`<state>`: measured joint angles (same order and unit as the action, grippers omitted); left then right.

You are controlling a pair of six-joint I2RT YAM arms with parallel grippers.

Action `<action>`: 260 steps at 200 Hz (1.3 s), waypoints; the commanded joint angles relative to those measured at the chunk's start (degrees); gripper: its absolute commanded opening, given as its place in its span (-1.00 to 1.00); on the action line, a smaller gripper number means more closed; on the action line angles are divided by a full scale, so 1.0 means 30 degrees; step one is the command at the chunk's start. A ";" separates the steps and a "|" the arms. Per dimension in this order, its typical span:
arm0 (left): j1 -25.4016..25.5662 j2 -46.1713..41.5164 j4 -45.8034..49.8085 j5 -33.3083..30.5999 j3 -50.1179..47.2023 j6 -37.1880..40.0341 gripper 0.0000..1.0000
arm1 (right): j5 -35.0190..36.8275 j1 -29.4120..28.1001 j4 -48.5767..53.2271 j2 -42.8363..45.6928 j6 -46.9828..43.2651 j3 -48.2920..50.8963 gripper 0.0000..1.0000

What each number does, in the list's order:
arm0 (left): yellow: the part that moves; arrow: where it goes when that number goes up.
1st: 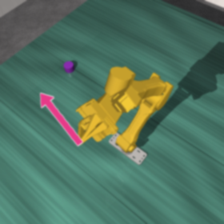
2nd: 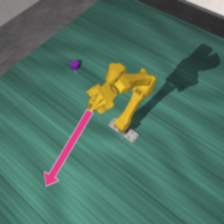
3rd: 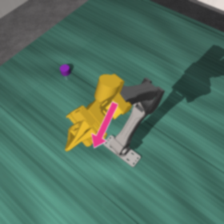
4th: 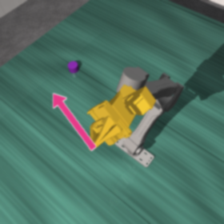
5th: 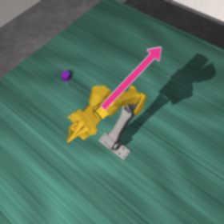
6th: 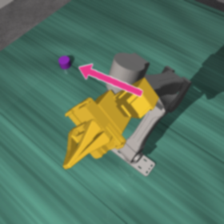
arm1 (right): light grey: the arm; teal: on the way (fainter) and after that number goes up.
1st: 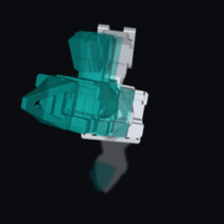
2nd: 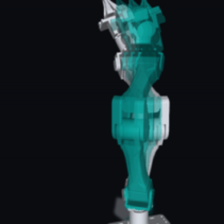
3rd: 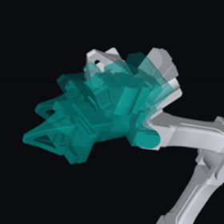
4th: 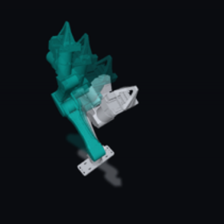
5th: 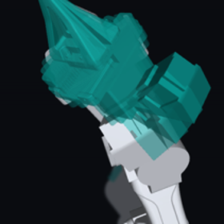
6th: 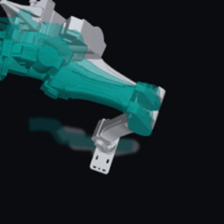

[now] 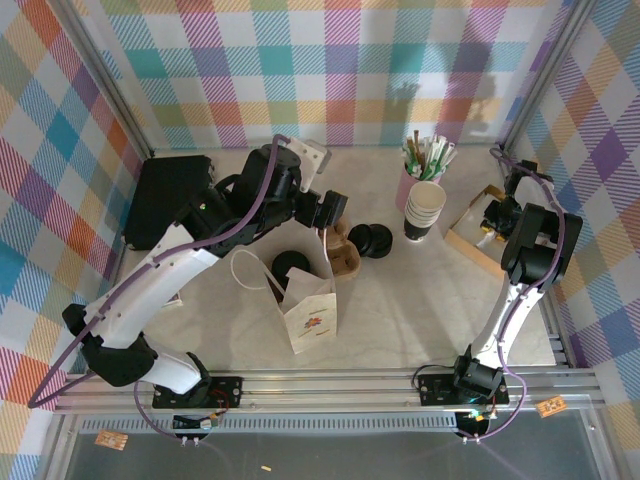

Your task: Pack the takeout coffee

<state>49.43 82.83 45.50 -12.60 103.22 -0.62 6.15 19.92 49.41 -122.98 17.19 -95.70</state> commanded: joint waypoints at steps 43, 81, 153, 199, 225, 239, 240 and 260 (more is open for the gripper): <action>0.0076 -0.1175 -0.0095 -0.0429 -0.0786 0.0090 0.84 | 0.0264 0.0132 0.1502 0.0565 -0.0391 -0.0221 -0.27; 0.0054 -0.1271 -0.0110 -0.0203 -0.0891 0.0200 0.84 | 0.0206 0.0128 0.1827 0.0684 -0.0480 -0.0440 -0.56; 0.0019 -0.1644 -0.0125 -0.0288 -0.1257 0.0265 0.84 | 0.0430 0.0149 0.2390 0.0843 -0.0581 -0.1025 -0.39; -0.0004 -0.1659 -0.0249 -0.0128 -0.1287 0.0208 0.84 | 0.0646 0.0125 0.2672 0.0945 -0.0742 -0.1409 -0.02; -0.0009 -0.1622 -0.0306 -0.0007 -0.1334 0.0223 0.84 | 0.0529 0.0142 0.2771 0.0827 -0.0837 -0.1446 -0.30; -0.0010 -0.1582 -0.0369 0.0080 -0.1345 0.0220 0.84 | 0.0452 0.0127 0.2807 0.0885 -0.0808 -0.1410 -0.44; -0.0011 -0.1587 -0.0384 0.0075 -0.1338 0.0214 0.84 | 0.0446 0.0127 0.2807 0.0900 -0.0808 -0.1410 -0.45; -0.0011 -0.1539 -0.0529 0.0178 -0.1389 0.0224 0.84 | 0.0500 0.0111 0.2900 0.1132 -0.0864 -0.1344 -0.72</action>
<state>49.41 79.26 45.04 -12.88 99.77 -0.40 7.49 19.92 55.86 -122.83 14.66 -98.74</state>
